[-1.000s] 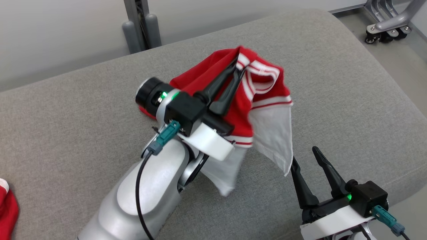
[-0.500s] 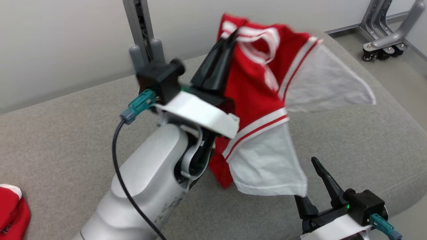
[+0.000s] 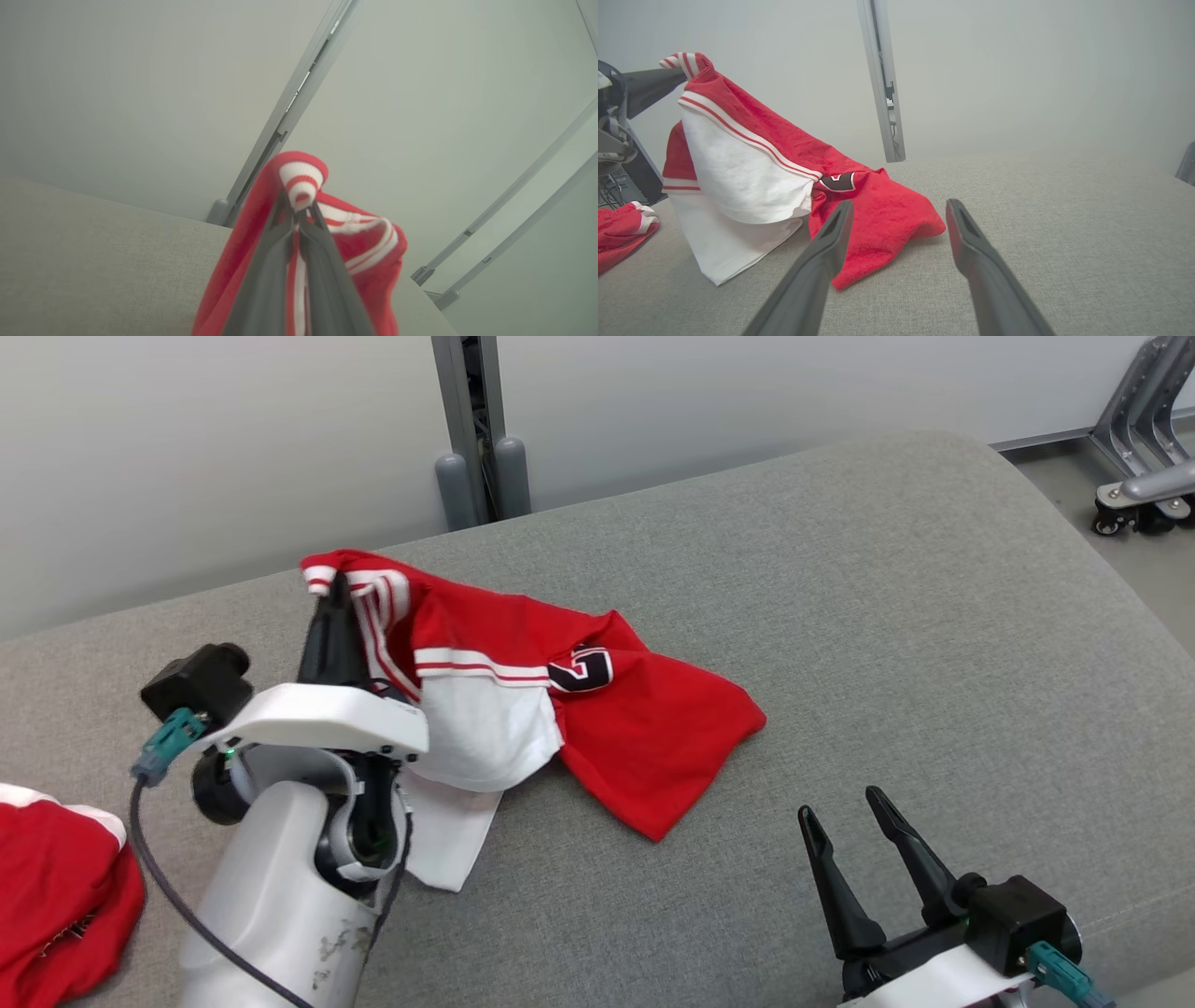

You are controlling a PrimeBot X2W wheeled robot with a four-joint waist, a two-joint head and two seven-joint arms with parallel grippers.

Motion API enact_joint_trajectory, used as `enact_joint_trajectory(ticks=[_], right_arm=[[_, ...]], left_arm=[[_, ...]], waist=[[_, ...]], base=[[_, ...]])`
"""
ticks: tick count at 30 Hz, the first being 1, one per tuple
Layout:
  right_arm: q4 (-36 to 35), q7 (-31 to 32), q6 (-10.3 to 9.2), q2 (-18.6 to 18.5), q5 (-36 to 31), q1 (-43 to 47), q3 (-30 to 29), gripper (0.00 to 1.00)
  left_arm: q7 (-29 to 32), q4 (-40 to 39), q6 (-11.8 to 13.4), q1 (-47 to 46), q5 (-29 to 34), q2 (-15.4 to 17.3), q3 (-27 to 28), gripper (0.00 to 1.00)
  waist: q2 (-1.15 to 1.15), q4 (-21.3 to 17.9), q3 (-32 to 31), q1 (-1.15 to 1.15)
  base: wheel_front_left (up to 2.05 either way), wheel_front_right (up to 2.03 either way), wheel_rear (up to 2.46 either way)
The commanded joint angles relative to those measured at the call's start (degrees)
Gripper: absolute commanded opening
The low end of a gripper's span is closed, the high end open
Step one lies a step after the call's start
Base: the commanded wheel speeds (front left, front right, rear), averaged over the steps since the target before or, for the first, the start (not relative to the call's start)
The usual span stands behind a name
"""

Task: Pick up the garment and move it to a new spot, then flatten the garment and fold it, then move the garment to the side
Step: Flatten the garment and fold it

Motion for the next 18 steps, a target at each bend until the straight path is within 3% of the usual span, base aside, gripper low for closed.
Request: enact_joint_trajectory(ticks=[1, 6, 7, 9, 11, 15, 18], right_arm=[[0.1, -0.3, 0.07, -0.3, -0.5, -0.4, 0.1, 1.00], [-0.1, -0.3, 0.07, -0.3, -0.5, -0.7, 0.3, 1.00], [-0.1, -0.3, 0.07, -0.4, -0.4, -0.7, 0.3, 1.00], [-0.3, -0.3, 0.07, -0.3, -0.3, -1.2, 0.4, 1.00], [-0.4, -0.3, 0.07, -0.3, -0.2, -1.6, 0.5, 1.00], [-0.5, -0.3, 0.07, -0.3, 0.0, -1.8, 0.6, 1.00], [-0.5, -0.3, 0.07, -0.4, 0.0, -1.9, 0.4, 1.00]], left_arm=[[-0.3, 0.8, -0.4, 0.7, 2.1, 0.3, 3.2, 0.00], [-0.3, 2.7, -1.4, 1.6, 7.5, 0.2, 13.0, 0.00], [-0.3, 2.9, -1.6, 1.8, 8.8, 0.3, 14.6, 0.09], [-0.3, 3.2, -2.5, 1.7, 11.2, 0.3, 17.6, 0.37], [-0.3, 1.9, -3.5, 1.5, 17.6, 0.8, 18.9, 1.00], [-0.3, -0.9, -3.7, 2.9, 26.8, 0.7, 21.6, 1.00], [-0.3, -2.5, -4.1, 3.6, 29.8, 0.6, 22.6, 1.00]], waist=[[0.00, 0.0, 0.1, 0.00], [0.00, -0.5, 1.2, 0.00], [0.00, -0.6, 1.4, 0.00], [0.00, -0.6, 2.1, 0.00], [0.00, -0.6, 2.7, 0.00], [0.00, -0.5, 3.5, 0.00], [0.00, -0.3, 3.5, 0.00]], base=[[0.00, 0.00, 0.00], [0.00, 0.00, 0.00], [0.00, 0.00, 0.00], [0.00, 0.00, 0.00], [0.00, 0.00, 0.00], [0.00, 0.00, 0.00], [0.00, 0.00, 0.00]])
